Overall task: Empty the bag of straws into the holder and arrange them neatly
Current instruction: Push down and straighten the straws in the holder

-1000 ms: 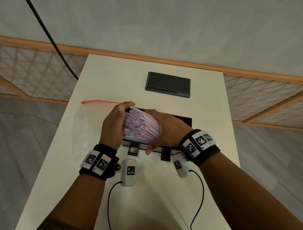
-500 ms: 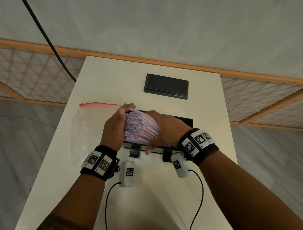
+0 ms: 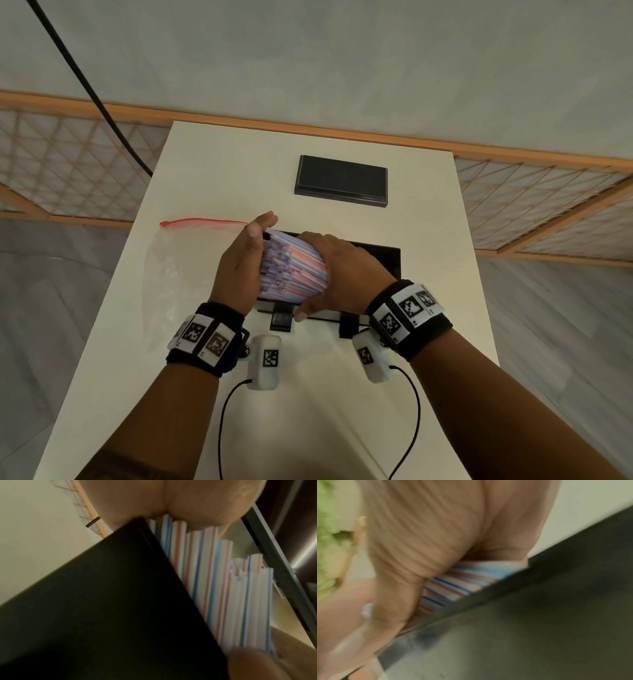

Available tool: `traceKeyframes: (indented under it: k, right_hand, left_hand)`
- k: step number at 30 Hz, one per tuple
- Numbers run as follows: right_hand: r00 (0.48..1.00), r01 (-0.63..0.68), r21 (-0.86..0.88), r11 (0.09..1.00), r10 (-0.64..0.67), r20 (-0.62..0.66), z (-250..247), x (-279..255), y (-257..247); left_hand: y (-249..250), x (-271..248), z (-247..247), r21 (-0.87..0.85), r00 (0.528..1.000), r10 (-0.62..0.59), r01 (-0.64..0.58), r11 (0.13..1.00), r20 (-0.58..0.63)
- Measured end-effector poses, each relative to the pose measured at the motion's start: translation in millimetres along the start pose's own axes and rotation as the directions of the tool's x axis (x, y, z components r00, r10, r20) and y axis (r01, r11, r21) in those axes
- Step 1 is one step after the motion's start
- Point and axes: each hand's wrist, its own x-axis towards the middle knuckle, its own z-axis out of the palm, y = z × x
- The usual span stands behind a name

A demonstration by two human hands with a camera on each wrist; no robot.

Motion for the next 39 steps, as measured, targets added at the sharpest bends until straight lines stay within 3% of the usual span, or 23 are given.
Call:
traceKeyframes:
  k: [5, 10, 20, 31, 39]
  right_hand:
    - [0.995, -0.047, -0.152, 0.987, 0.032, -0.098, 7, -6, -4]
    - [0.979, -0.035, -0.147, 0.988, 0.004, -0.205, 16, -13, -3]
    - [1.000, -0.014, 0.189, 0.982, 0.010, 0.022, 7, 0, -2]
    - [0.987, -0.055, 0.178, 0.982, 0.027, 0.158, -1, 12, -2]
    - [0.993, -0.041, 0.170, 0.985, 0.022, 0.115, -1, 11, -6]
  left_hand:
    - [1, -4, 3, 0.021, 0.995, 0.056, -0.055, 0.998, -0.080]
    - [2, -14, 7, 0.066, 0.969, 0.140, -0.129, 0.989, -0.205]
    - [2, -17, 9, 0.105, 0.971, 0.204, -0.192, 0.976, -0.126]
    - [6, -18, 9, 0.053, 0.979, 0.194, -0.190, 0.980, -0.067]
    - [2, -16, 4, 0.036, 0.990, 0.133, -0.131, 0.991, -0.040]
